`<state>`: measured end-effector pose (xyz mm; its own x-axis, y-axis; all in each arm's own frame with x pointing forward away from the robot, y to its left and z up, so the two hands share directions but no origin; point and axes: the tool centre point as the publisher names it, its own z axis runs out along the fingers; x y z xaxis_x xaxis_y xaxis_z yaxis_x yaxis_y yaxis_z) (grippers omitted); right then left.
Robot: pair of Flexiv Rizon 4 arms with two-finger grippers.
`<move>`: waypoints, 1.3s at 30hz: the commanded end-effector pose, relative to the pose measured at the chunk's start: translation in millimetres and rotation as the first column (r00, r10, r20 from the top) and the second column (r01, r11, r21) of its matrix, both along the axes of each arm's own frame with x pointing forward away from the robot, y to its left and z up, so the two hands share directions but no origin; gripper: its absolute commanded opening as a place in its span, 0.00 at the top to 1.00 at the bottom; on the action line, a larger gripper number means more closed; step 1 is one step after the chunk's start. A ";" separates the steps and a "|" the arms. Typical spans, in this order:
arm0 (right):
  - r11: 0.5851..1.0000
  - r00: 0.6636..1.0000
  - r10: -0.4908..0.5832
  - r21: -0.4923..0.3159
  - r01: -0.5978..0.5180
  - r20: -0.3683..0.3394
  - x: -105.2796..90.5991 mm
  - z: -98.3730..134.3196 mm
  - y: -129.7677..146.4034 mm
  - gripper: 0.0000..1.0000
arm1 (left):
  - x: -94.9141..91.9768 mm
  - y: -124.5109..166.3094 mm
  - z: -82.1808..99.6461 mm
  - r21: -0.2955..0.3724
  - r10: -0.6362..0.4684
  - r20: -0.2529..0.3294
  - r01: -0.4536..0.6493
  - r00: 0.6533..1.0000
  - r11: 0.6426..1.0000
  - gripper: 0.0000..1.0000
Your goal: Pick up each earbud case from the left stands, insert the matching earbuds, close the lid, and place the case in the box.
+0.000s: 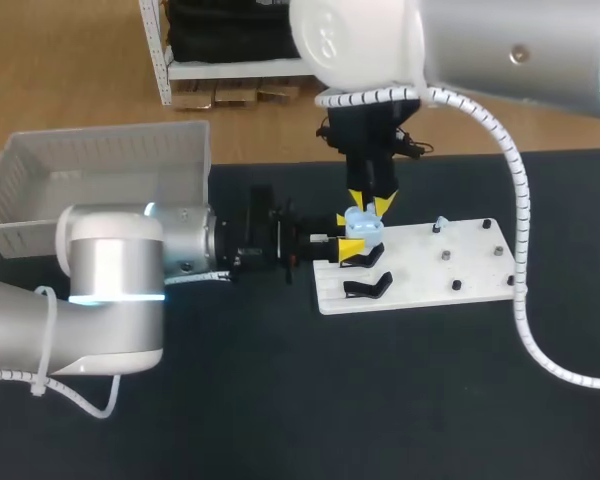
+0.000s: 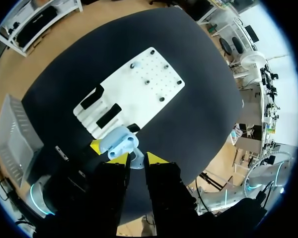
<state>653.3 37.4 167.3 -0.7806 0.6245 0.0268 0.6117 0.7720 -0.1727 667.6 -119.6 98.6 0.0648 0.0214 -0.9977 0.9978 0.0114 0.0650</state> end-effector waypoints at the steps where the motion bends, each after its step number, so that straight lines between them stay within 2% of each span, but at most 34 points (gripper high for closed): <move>1: 1.000 1.000 -0.002 -0.003 0.002 -0.003 2.6 -1.7 0.1 1.00 | -2.0 -1.6 -1.6 -0.004 0.011 0.004 -0.011 1.000 1.000 1.00; 16: 1.000 1.000 0.004 -0.020 -0.003 0.026 5.3 -8.6 -1.0 1.00 | -2.0 -1.6 -1.6 -0.004 0.011 0.004 -0.011 1.000 1.000 1.00; 39: 0.999 1.000 0.003 -0.051 -0.003 0.016 6.6 -15.0 0.7 1.00 | -2.0 -1.6 -1.6 -0.004 0.011 0.004 -0.011 1.000 1.000 1.00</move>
<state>660.3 37.7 152.2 -0.7844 0.6200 -0.0150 0.6099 0.7668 -0.2002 667.6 -120.4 98.2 0.0641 0.0219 -0.9977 0.9978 0.0125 0.0644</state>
